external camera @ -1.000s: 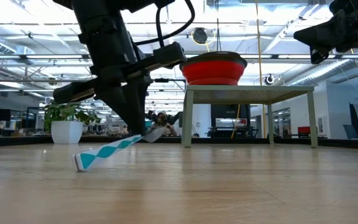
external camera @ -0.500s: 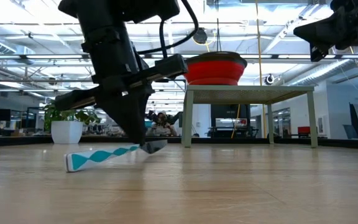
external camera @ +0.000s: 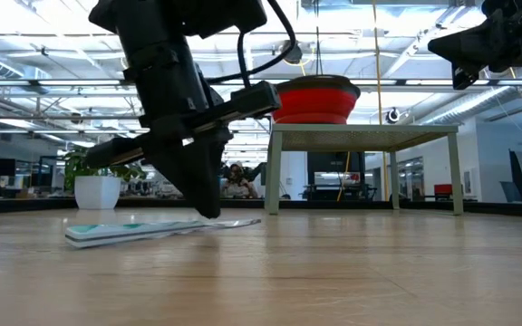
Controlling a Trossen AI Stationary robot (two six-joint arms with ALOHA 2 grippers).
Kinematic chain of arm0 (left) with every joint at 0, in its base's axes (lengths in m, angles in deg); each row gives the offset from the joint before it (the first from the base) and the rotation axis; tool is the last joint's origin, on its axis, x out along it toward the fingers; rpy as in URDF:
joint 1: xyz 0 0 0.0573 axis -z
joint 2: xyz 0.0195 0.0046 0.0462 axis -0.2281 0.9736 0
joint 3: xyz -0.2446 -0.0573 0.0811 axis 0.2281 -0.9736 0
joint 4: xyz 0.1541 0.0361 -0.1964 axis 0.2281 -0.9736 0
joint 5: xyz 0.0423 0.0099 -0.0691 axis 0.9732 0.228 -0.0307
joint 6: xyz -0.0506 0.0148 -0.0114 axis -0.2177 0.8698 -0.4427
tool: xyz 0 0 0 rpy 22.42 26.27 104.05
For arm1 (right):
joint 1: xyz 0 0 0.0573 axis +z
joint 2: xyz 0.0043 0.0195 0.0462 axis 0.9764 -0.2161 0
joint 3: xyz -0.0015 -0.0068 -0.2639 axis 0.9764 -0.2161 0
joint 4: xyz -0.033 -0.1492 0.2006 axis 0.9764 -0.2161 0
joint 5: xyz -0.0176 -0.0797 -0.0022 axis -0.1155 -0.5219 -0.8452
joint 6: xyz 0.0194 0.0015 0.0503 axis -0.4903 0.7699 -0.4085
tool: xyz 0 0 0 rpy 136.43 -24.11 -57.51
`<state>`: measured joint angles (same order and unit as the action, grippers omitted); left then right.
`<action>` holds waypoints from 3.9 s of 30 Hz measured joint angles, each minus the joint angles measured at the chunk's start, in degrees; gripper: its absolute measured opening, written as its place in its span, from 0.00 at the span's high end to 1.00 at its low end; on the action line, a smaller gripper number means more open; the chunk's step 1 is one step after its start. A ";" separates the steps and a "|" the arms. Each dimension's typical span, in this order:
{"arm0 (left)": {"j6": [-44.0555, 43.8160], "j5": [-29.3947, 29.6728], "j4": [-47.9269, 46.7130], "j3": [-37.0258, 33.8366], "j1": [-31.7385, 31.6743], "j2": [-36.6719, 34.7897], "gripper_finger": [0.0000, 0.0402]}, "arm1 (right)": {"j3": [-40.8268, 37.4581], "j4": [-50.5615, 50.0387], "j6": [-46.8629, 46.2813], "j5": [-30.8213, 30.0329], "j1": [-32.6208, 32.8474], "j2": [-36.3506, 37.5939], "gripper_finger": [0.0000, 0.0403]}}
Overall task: Pick & Place Fruit
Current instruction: Put the white table knife on the shelf
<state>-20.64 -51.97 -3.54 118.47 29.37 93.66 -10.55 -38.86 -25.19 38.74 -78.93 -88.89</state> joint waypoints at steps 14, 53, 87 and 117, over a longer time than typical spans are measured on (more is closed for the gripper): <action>-0.12 0.26 -0.28 0.01 0.00 -0.02 0.67 | 0.00 0.00 -0.02 0.00 0.02 0.00 1.00; 12.39 -1.07 -4.31 0.27 1.68 4.74 0.98 | 0.00 0.15 -3.03 -0.24 -0.01 0.02 1.00; 17.58 15.94 5.35 -0.14 0.85 -11.51 0.99 | 0.00 0.21 -16.76 4.64 -0.01 -0.56 1.00; 35.46 30.52 32.63 0.01 -3.42 -14.51 0.98 | 8.97 33.58 -10.04 -1.88 17.43 -52.28 0.89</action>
<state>14.81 -21.44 29.09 118.48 25.95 79.15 -1.58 -5.28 -35.22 36.86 -61.49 -141.17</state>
